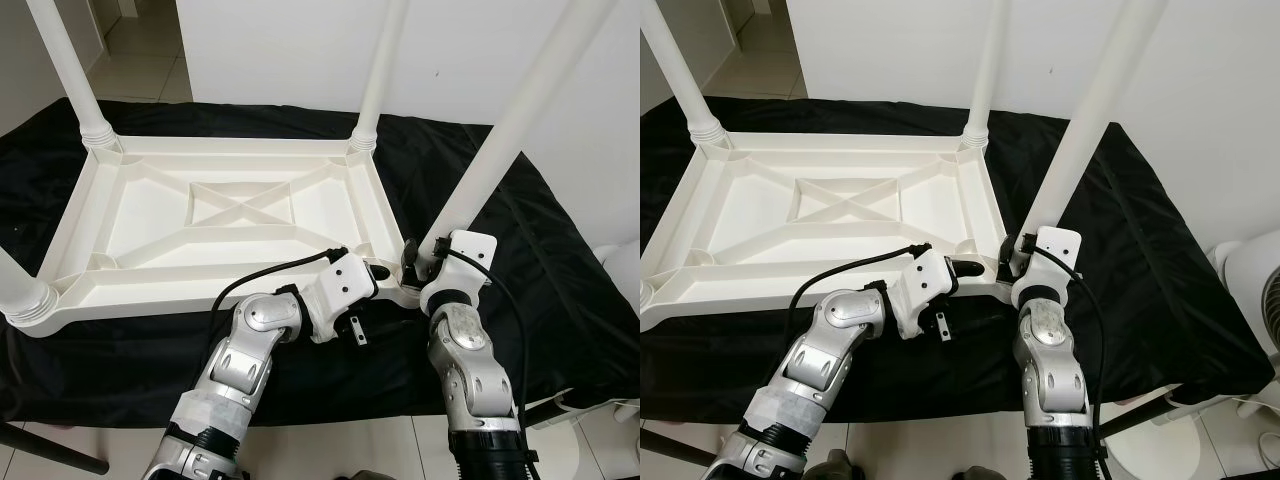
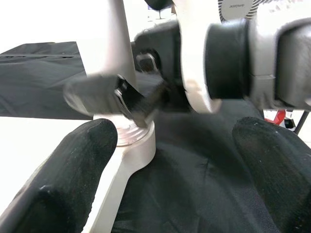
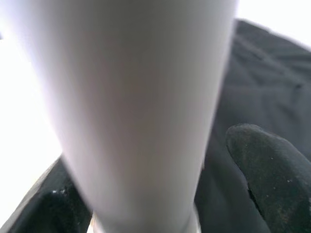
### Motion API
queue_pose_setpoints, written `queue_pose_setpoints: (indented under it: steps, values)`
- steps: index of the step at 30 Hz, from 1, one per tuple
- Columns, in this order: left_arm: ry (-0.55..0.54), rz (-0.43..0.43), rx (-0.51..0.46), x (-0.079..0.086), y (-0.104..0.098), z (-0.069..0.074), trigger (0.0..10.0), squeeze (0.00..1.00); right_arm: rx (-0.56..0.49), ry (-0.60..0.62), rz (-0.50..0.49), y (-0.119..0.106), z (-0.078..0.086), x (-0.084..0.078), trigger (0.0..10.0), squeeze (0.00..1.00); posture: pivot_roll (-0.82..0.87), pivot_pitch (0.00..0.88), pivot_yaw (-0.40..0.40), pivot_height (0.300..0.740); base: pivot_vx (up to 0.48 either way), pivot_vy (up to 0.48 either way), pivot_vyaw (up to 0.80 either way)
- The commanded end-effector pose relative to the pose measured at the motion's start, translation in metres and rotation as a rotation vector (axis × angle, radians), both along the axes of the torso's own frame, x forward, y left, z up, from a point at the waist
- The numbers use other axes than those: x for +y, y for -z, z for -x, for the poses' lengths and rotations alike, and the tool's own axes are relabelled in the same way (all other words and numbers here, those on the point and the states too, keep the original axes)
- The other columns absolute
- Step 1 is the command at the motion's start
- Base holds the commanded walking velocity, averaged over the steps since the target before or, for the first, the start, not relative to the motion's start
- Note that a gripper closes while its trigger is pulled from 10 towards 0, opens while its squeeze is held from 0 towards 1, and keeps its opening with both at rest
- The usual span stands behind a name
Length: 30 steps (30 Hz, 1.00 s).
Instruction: Building children table
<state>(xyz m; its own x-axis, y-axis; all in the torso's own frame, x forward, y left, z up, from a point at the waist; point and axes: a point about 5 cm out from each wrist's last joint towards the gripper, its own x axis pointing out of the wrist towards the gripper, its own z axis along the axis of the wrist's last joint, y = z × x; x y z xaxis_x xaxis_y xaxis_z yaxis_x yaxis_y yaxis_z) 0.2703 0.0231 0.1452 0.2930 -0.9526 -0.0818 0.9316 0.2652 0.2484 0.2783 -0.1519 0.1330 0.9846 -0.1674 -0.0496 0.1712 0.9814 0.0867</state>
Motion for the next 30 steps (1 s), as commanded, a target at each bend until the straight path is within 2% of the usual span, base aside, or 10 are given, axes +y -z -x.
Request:
queue_pose_setpoints:
  steps: [1, 5, 6, 10, 12, 16, 20, 23, 29, 30]
  values:
    - [-0.149, 0.02, -0.025, 0.001, 0.0, -0.005, 10.0, 0.0, 0.01, -0.003, -0.016, 0.003, 0.002, -0.003, 10.0, 1.0, 0.02, 0.0, -0.079, 0.74, 0.0, 0.0, 0.0]
    - [-0.148, 0.018, -0.026, 0.001, 0.0, -0.006, 10.0, 0.0, 0.033, -0.103, 0.007, 0.008, 0.005, -0.011, 10.0, 1.0, 0.01, 0.0, -0.076, 0.74, 0.0, 0.0, 0.0]
    - [-0.146, 0.018, -0.027, 0.001, -0.001, -0.006, 10.0, 0.0, 0.034, -0.161, 0.031, 0.01, 0.006, -0.014, 10.0, 0.0, 0.01, 0.0, -0.074, 0.74, 0.0, 0.0, 0.0]
    - [-0.144, 0.018, -0.027, 0.001, -0.001, -0.006, 10.0, 0.0, 0.034, -0.198, 0.047, 0.011, 0.007, -0.016, 10.0, 0.0, 0.01, 0.0, -0.074, 0.74, 0.0, 0.0, 0.0]
    - [-0.138, 0.019, -0.029, -0.001, -0.001, -0.006, 10.0, 0.0, 0.017, -0.309, 0.133, 0.011, 0.003, -0.027, 10.0, 0.0, 0.01, 0.0, -0.071, 0.74, 0.0, 0.0, 0.0]
    - [-0.136, 0.02, -0.03, -0.002, -0.002, -0.006, 10.0, 0.0, 0.007, -0.364, 0.172, 0.009, 0.001, -0.031, 10.0, 0.0, 0.01, 0.0, -0.071, 0.74, 0.0, 0.0, 0.0]
    - [-0.135, 0.022, -0.035, -0.002, -0.003, -0.007, 10.0, 0.0, -0.009, -0.519, 0.231, 0.004, -0.011, -0.036, 10.0, 0.0, 0.01, 0.0, -0.068, 0.74, 0.0, 0.0, 0.0]
    - [-0.141, 0.024, -0.037, -0.001, -0.004, -0.008, 10.0, 0.0, -0.003, -0.622, 0.254, 0.004, -0.02, -0.031, 10.0, 0.0, 0.02, 0.0, -0.067, 0.74, 0.0, 0.0, 0.0]
    - [-0.149, 0.026, -0.039, -0.001, -0.005, -0.009, 10.0, 0.0, 0.009, -0.701, 0.271, 0.006, -0.027, -0.027, 10.0, 0.0, 0.03, 0.0, -0.072, 0.74, 0.0, 0.0, 0.0]
    - [-0.153, 0.026, -0.041, -0.001, -0.005, -0.01, 10.0, 0.0, 0.017, -0.718, 0.277, 0.008, -0.028, -0.026, 1.7, 0.0, 0.03, 0.0, -0.074, 0.74, 0.0, 0.0, 0.0]
